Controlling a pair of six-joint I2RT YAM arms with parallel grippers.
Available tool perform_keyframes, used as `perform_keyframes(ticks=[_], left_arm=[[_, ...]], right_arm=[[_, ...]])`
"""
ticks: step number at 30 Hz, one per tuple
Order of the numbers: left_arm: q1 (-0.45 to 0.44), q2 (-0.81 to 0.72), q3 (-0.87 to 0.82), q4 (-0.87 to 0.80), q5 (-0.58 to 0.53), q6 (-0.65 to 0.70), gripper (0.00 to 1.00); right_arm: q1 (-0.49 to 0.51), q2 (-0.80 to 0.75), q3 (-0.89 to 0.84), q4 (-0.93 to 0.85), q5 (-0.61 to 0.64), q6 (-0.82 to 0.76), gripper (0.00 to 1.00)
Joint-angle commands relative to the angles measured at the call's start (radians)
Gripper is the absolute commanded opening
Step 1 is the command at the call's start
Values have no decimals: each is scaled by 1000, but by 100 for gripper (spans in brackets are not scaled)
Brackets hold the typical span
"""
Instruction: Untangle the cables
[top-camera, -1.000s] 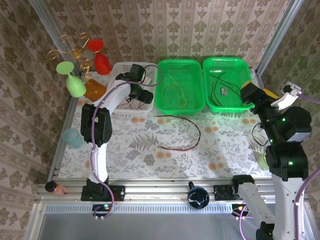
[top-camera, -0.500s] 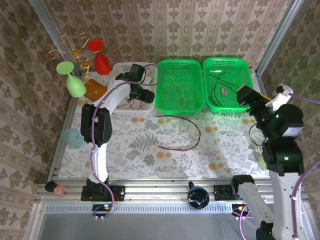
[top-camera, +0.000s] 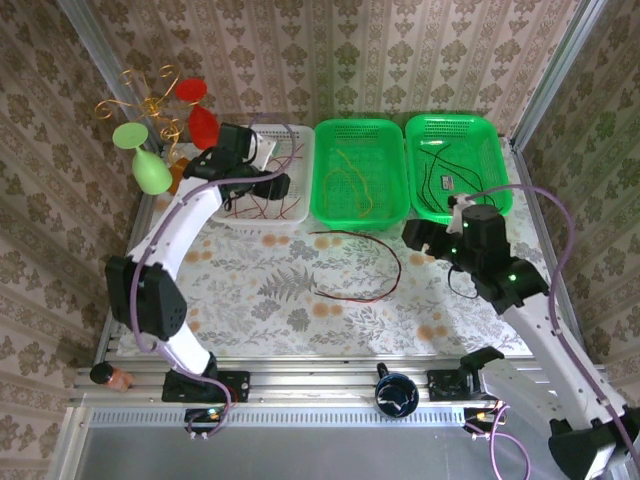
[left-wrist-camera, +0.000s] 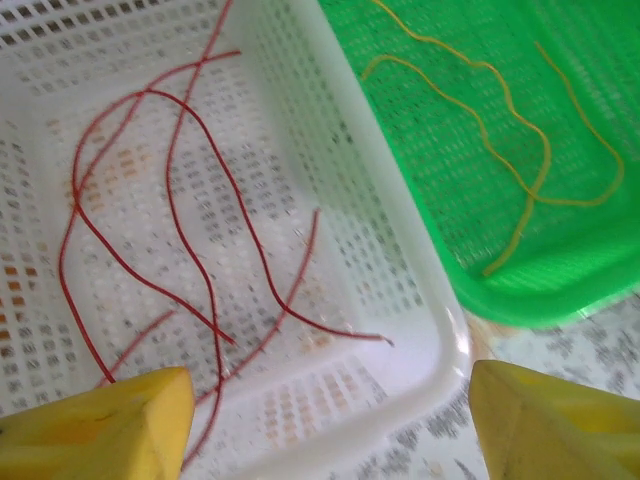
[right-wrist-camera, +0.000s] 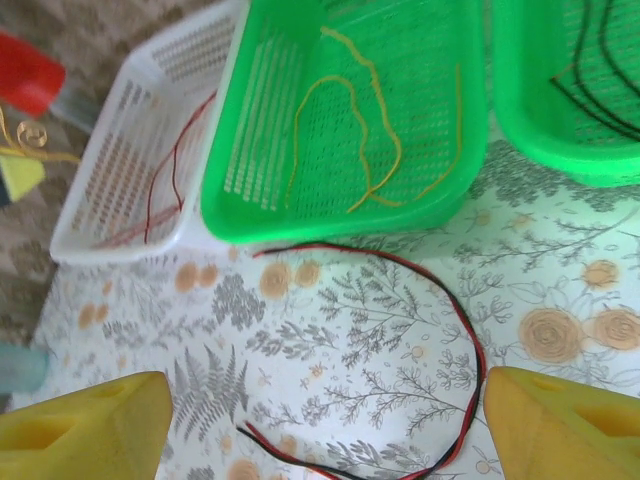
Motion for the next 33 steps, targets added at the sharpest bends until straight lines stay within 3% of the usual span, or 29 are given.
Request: perform_keyframes(ticks=[1,4,10,13,24,33], left_arm=[[0,-83,-124,35,60,-41,74],[-2,-166,-219,47,71,-77,74],[7,-295,-365,69,89,-127,74],[5,-330,-405,59,92,-121,75],[40,-395,-497,52,98,-175,76],[68,-437,-544,52,92,-186,75]], right_arm=[[83,67,-21,78,46,-153,83],[182,150,-16,110,69,-351,83],[327,336,4,119,-52,-756,81],[368,440,34,90,-86,-876,75],[438,732,158,3,-111,-1050,42],[452,857,212,-41,-108,-1093,40]])
